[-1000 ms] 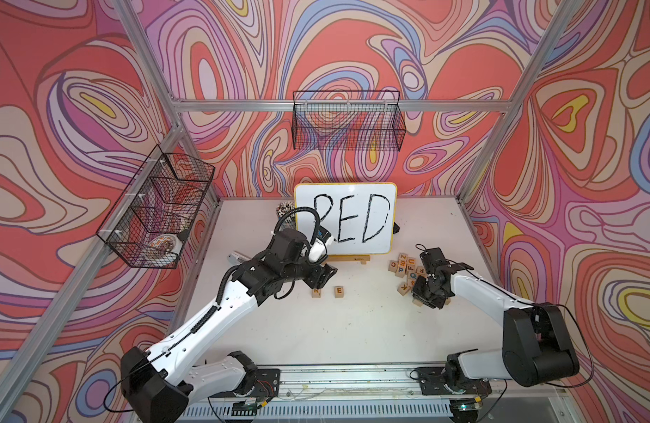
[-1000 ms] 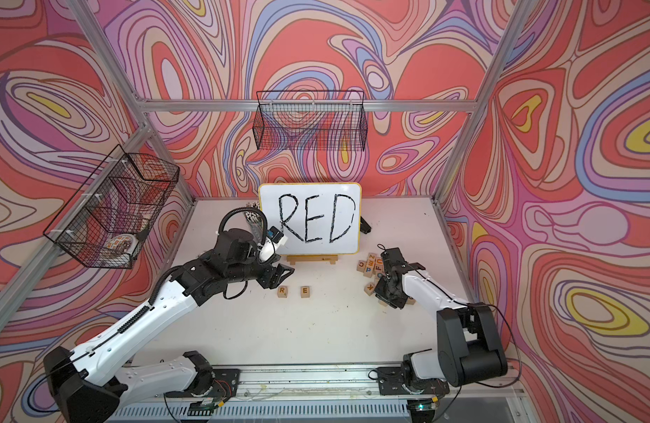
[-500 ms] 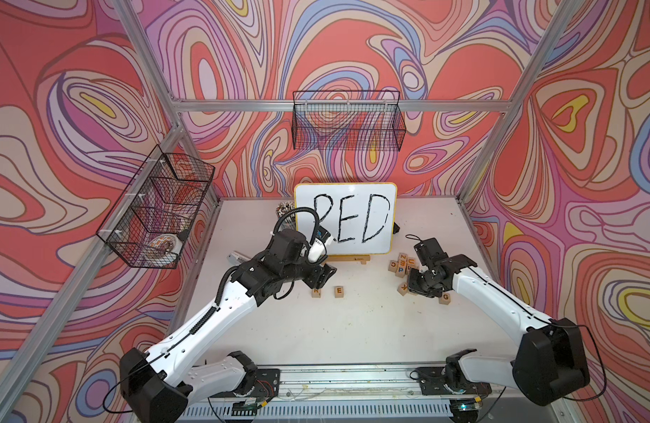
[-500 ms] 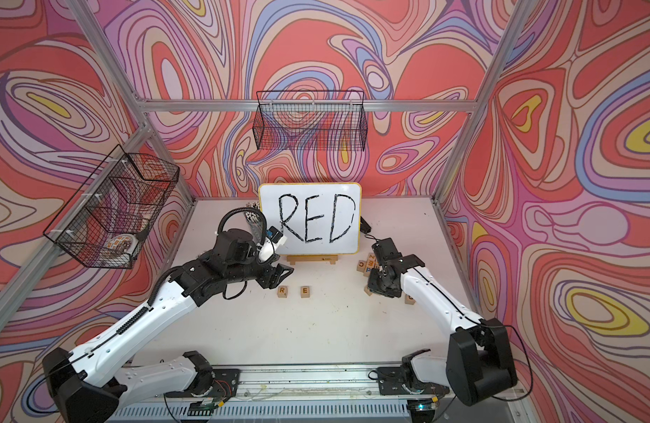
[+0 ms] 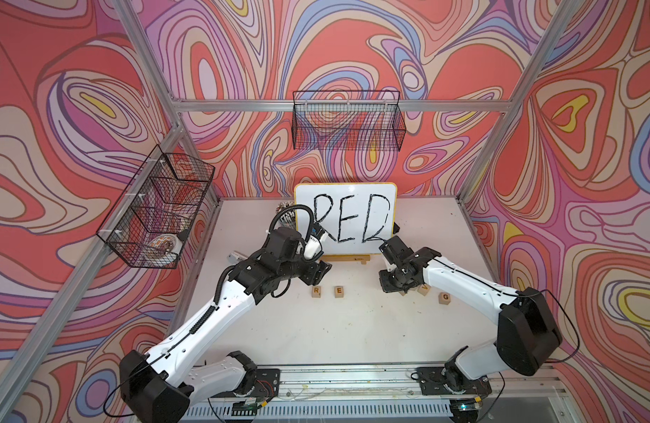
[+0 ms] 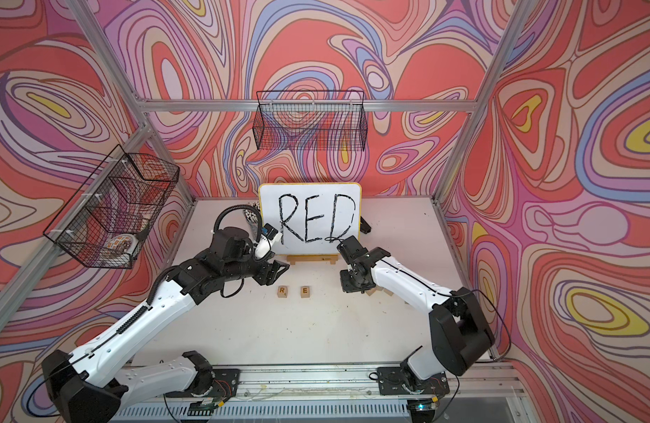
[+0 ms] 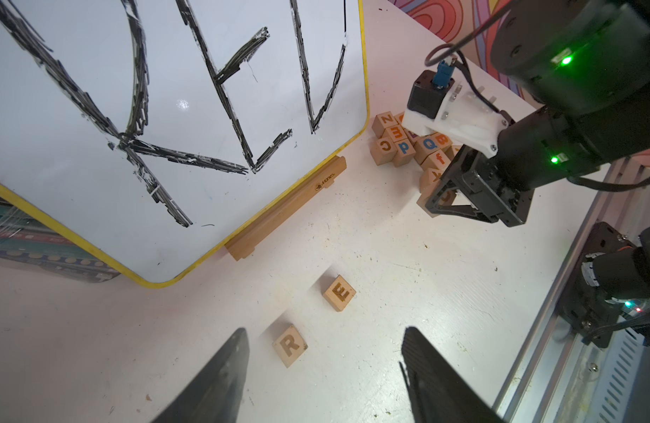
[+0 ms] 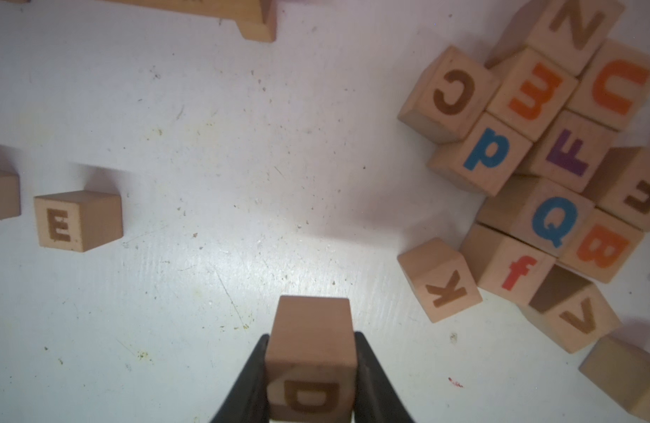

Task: Assemble the uppercase word "red" with letter blocks
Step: Place the letter block at the center of the board.

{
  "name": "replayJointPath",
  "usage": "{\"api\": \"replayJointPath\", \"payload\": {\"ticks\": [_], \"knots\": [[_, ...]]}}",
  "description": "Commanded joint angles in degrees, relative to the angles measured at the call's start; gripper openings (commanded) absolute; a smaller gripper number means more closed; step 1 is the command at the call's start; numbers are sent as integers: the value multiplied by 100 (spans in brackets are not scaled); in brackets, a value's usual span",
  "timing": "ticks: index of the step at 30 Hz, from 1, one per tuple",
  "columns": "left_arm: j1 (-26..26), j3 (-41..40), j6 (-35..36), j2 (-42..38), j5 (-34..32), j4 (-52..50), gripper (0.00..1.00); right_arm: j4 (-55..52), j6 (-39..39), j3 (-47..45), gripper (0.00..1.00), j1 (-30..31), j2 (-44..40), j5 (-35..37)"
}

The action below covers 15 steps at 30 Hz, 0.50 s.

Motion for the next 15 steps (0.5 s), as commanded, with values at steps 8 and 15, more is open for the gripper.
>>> {"api": "replayJointPath", "payload": {"ticks": [8, 15], "knots": [[167, -55, 8, -127, 68, 98, 69, 188, -1133, 471, 13, 365, 574, -64], [174, -54, 11, -126, 85, 94, 69, 302, -1409, 471, 15, 514, 807, -1]]}}
